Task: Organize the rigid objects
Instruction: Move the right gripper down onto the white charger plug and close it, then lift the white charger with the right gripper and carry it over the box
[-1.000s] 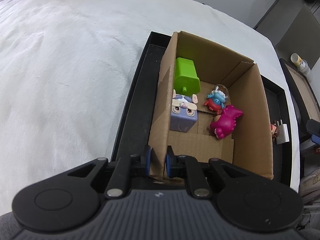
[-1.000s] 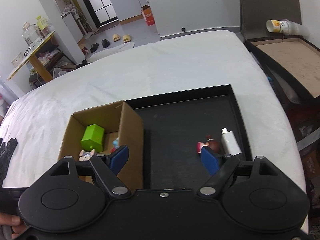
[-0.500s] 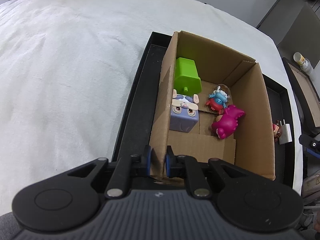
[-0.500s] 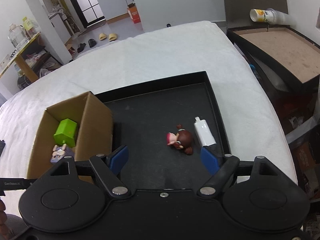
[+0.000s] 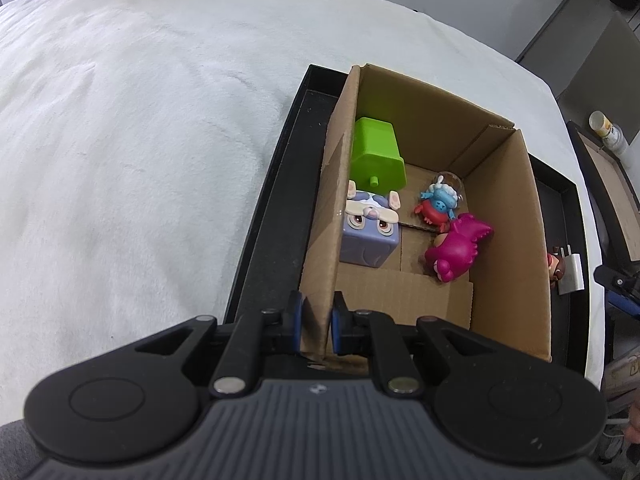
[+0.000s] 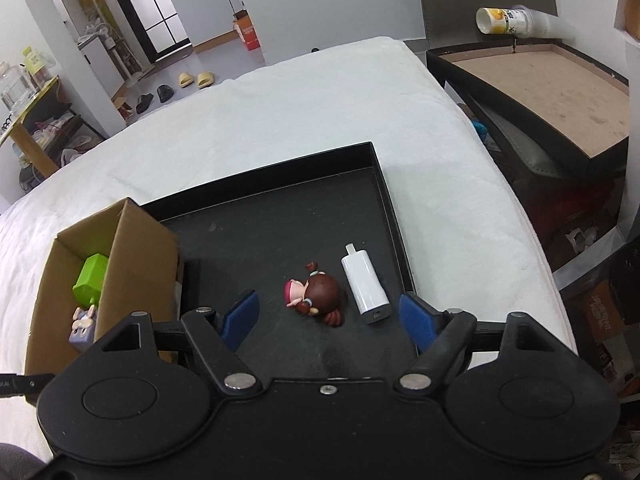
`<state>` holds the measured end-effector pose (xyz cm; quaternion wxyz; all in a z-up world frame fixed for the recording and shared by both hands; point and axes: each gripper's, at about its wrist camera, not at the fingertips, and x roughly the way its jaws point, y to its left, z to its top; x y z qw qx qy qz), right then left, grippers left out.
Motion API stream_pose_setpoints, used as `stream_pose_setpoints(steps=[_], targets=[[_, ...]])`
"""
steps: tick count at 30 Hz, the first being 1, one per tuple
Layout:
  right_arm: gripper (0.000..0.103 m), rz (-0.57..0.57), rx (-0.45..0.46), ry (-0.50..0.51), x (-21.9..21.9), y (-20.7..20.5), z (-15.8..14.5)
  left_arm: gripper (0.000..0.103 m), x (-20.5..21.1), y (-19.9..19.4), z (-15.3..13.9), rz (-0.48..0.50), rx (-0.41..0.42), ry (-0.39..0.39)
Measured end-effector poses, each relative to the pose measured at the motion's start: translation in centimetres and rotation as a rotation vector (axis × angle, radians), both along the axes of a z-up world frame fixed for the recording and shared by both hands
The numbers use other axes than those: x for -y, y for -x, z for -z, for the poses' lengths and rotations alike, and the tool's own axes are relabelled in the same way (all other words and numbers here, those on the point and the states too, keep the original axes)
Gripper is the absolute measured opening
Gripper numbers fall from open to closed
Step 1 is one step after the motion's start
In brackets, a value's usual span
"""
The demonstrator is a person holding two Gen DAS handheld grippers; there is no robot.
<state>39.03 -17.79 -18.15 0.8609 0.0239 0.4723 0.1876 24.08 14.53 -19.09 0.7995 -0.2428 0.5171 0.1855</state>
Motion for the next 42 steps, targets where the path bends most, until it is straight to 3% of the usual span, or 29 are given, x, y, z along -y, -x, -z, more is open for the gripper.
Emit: stream_pose_setpoints(steps=[4,8,24,42], targets=[[0.064,-0.003,-0.008,0.018,-0.5,-0.7,0.7,0.013,0.0,0.1,0.1,-0.003,0.004,-0.003],[0.062,0.009,0.003,0.059,-0.8,-1.4,1.3,0.013,0.1,0.0,0.3,-0.004,0.004,-0.008],[0.022,0.009,-0.059,0.144,-1.5,-4.1,4.5,0.014,-0.3,-0.3,0.5,-0.007,-0.003,0.002],[0.021,0.05,-0.028,0.025,0.1,-1.6,0.2,0.014,-0.3,-0.3,0.7,-0.005,-0.003,0.002]])
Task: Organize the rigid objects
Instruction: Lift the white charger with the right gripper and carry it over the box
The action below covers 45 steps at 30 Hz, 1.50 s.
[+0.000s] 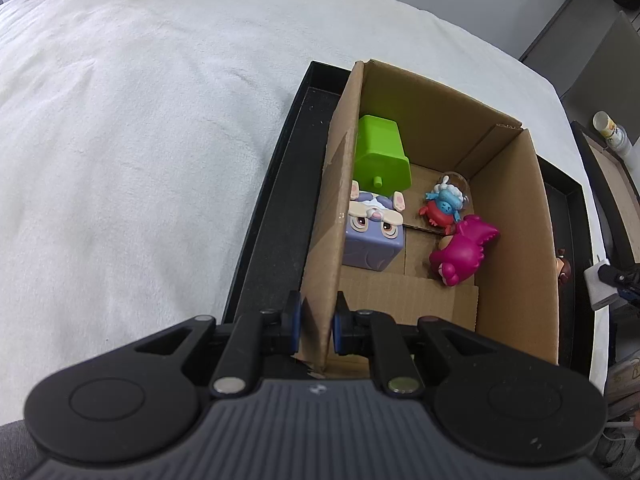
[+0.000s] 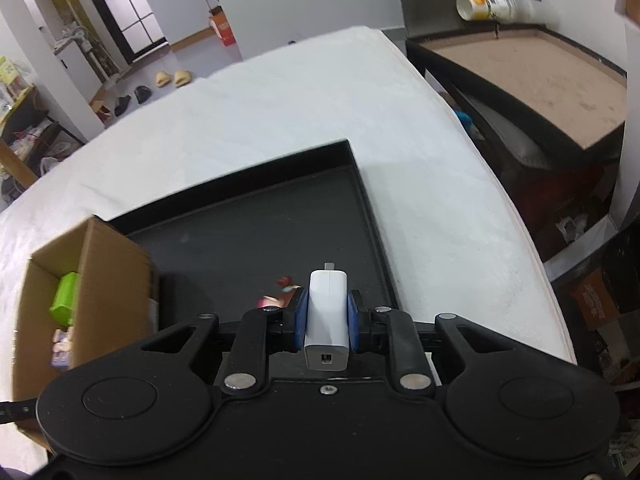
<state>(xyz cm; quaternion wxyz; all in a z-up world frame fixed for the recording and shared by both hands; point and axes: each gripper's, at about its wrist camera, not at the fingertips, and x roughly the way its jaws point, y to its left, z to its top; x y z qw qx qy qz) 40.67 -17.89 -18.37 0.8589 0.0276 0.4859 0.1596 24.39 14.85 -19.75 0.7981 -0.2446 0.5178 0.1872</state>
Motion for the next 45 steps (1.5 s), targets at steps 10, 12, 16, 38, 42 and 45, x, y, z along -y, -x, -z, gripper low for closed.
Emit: stream_pose_setpoints(steps=[10,12,16,38,42,45], targets=[[0.021,-0.091,0.058,-0.003,-3.6,1.4,-4.1,0.014,0.2,0.0,0.1,0.021,0.005,0.0],[0.021,-0.105,0.078,-0.009,-4.4,1.6,-5.1,0.014,0.1,0.0,0.1,0.023,0.006,0.003],[0.021,-0.123,0.104,-0.018,-5.7,1.8,-6.6,0.014,0.1,0.0,0.0,0.033,0.006,0.002],[0.021,-0.209,0.132,-0.059,-12.8,4.6,-9.7,0.015,-0.5,0.3,0.0,0.039,0.021,0.032],[0.021,-0.228,0.129,-0.069,-14.5,5.1,-9.7,0.015,-0.6,0.3,0.0,0.036,0.025,0.04],[0.021,-0.236,0.126,-0.067,-15.7,5.4,-9.4,0.015,-0.7,0.4,0.1,0.041,0.028,0.044]])
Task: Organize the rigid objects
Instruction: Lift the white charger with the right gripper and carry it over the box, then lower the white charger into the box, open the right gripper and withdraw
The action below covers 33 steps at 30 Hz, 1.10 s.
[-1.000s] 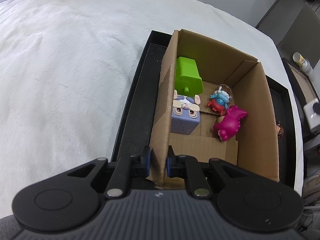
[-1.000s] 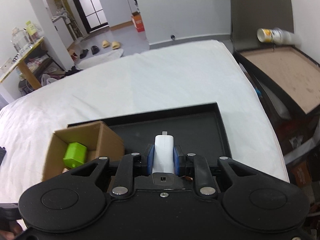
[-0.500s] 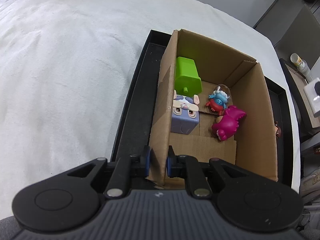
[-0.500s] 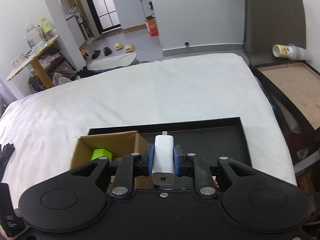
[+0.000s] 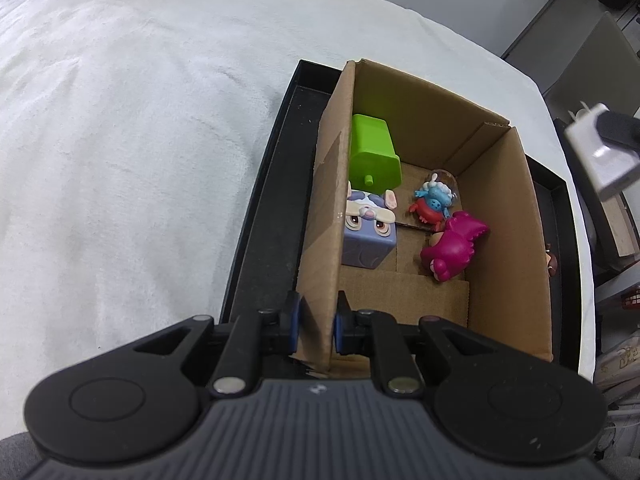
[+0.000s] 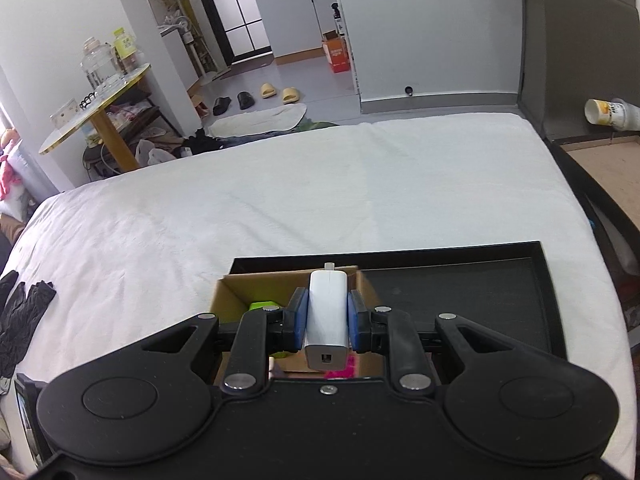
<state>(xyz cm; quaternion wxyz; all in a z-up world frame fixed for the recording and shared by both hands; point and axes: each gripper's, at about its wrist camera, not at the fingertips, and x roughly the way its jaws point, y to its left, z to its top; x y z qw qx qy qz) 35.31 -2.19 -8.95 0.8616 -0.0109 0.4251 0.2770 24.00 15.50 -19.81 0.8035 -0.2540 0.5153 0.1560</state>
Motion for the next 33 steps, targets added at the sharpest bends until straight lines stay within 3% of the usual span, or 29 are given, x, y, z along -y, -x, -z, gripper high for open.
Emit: stream_pose_setpoints(steps=[25,33], targets=[[0.021,-0.054,-0.071,0.09,-6.4,0.5,4.7,0.016,-0.6,-0.1,0.2,0.006,0.0,0.038],[0.025,-0.045,-0.105,-0.009,-4.6,-0.1,3.7,0.017,-0.7,-0.2,0.2,-0.004,-0.003,0.042]])
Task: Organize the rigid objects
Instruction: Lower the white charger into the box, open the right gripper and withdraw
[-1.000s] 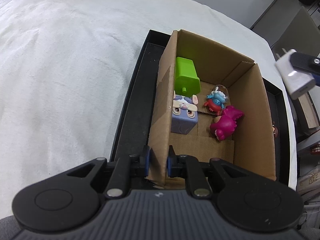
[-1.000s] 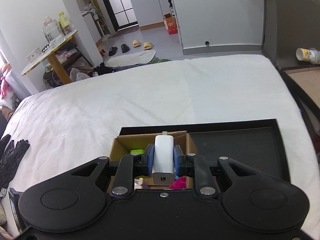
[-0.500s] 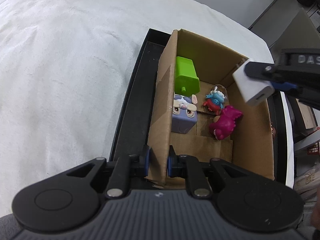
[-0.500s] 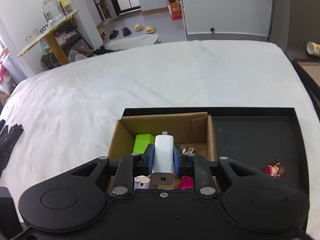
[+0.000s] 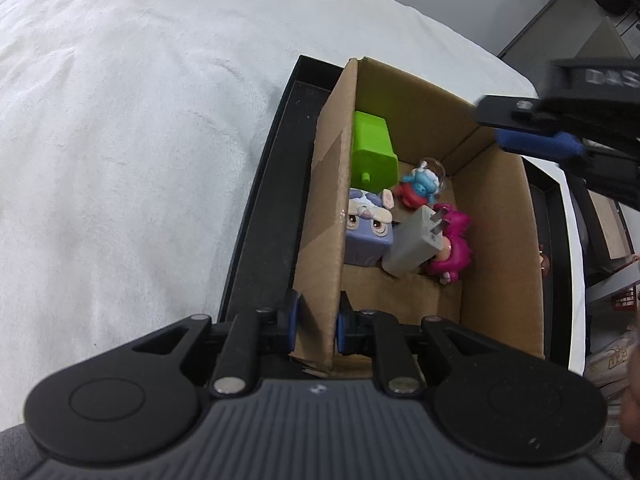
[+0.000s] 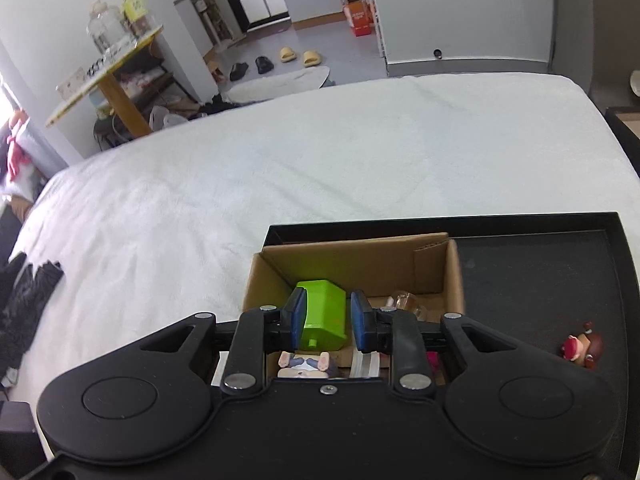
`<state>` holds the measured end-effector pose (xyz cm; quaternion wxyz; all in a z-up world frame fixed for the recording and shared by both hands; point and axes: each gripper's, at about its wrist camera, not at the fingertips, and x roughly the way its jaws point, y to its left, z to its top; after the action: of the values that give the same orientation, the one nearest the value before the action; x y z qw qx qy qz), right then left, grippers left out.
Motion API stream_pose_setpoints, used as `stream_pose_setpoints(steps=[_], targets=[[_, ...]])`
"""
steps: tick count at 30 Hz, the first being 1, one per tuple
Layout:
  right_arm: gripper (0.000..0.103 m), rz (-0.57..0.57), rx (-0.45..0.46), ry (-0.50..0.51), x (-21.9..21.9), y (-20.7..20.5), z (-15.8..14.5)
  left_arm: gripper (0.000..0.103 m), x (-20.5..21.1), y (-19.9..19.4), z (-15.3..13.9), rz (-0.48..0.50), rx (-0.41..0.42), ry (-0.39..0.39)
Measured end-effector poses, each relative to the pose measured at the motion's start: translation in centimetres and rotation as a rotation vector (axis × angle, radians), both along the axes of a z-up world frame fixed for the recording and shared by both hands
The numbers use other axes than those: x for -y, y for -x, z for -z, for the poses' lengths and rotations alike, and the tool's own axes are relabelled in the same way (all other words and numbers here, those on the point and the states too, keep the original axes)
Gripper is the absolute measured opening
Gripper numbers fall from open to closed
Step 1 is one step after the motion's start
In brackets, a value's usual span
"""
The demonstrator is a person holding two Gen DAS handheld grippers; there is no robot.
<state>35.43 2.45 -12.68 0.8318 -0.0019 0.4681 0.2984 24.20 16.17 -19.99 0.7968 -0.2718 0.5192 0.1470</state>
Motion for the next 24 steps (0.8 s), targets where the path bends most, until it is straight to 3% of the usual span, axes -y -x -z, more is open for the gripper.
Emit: stream_pose_setpoints(steps=[3,18,24], targets=[[0.025,0.03,-0.016,-0.029,1.6,-0.4,-0.5,0.017,-0.1,0.1,0.1,-0.001,0.002,0.001],[0.025,0.056,0.008,0.026,6.0,0.2,-0.7,0.017,0.2,0.0,0.0,0.004,-0.002,-0.011],[0.032,0.062,0.008,0.033,7.8,0.4,-0.8,0.017,0.4,0.0,-0.1,0.006,-0.005,-0.023]])
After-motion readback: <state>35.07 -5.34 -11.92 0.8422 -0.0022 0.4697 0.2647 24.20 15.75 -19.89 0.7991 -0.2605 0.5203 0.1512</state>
